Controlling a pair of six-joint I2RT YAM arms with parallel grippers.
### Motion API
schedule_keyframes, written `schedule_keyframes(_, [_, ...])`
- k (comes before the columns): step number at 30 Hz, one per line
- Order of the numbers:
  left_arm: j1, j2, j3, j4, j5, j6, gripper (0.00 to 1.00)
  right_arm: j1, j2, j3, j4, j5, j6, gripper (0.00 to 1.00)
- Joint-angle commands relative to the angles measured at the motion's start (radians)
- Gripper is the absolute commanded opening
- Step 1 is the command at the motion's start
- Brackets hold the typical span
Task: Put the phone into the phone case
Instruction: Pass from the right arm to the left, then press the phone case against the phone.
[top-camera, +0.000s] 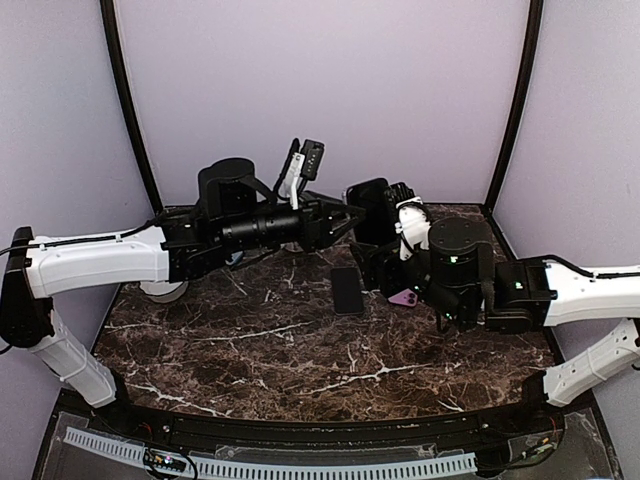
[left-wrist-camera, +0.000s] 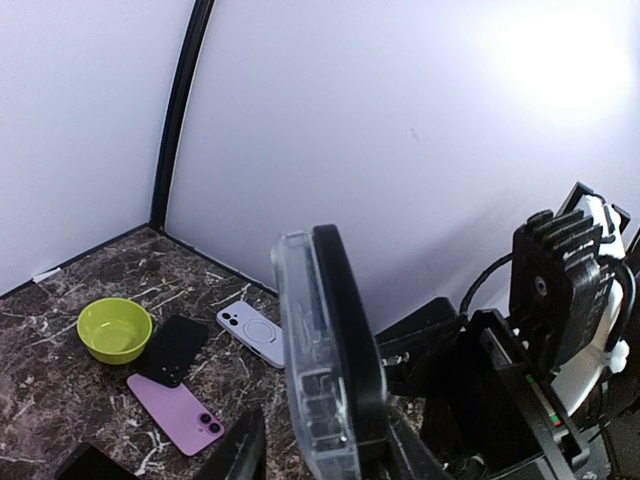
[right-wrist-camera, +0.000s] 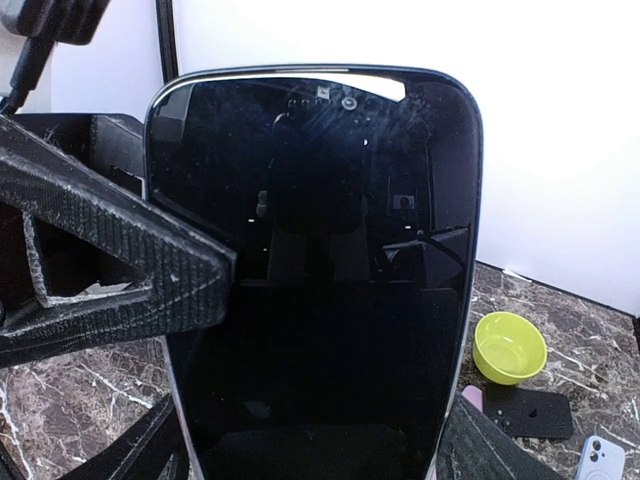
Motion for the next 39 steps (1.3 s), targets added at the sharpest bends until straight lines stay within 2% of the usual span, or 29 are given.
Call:
schedule_keyframes(1, [-0.005, 0.003, 0.026, 0.038, 0.001, 0.018, 0.32, 0.005, 0.001, 0.015, 0.068, 0.010, -0.005, 0.44])
schedule_keyframes(7, [-0.005, 0.000, 0.023, 0.022, 0.006, 0.034, 0.17, -0.001, 0.012, 0.018, 0.062, 0.007, 0.002, 0.44])
schedule_keyframes(12, [-0.005, -0.012, 0.012, 0.016, -0.005, 0.058, 0.02, -0.004, 0.007, 0.022, 0.054, -0.002, 0.005, 0.46])
schedule_keyframes(14, [-0.005, -0.019, 0.003, 0.018, -0.001, 0.067, 0.00, -0.005, 0.002, 0.022, 0.049, -0.004, 0.007, 0.48])
schedule_keyframes(16, [-0.005, -0.030, -0.007, 0.028, 0.009, 0.078, 0.00, -0.006, -0.004, 0.018, 0.047, -0.009, 0.008, 0.53])
schedule_keyframes(20, [-0.005, -0.058, -0.031, 0.043, 0.039, 0.116, 0.00, -0.019, -0.028, 0.019, 0.013, -0.060, 0.006, 0.81])
schedule_keyframes(22, [-0.005, -0.078, -0.046, 0.049, 0.046, 0.143, 0.00, -0.042, -0.055, 0.022, -0.029, -0.159, 0.003, 0.94])
schedule_keyframes(24, [-0.005, -0.101, -0.065, 0.051, 0.053, 0.177, 0.00, -0.083, -0.089, 0.024, -0.074, -0.303, -0.009, 0.99])
schedule_keyframes(27, [-0.005, -0.130, -0.094, 0.054, 0.072, 0.247, 0.00, -0.149, -0.118, 0.047, -0.158, -0.537, -0.063, 0.98])
schedule_keyframes(34, [-0.005, -0.217, -0.140, 0.046, 0.298, 0.374, 0.00, -0.228, -0.131, 0.136, -0.311, -0.992, -0.227, 0.99])
schedule_keyframes(39, [-0.005, -0.246, -0.168, 0.060, 0.374, 0.416, 0.00, -0.270, -0.133, 0.206, -0.393, -1.096, -0.307, 0.93])
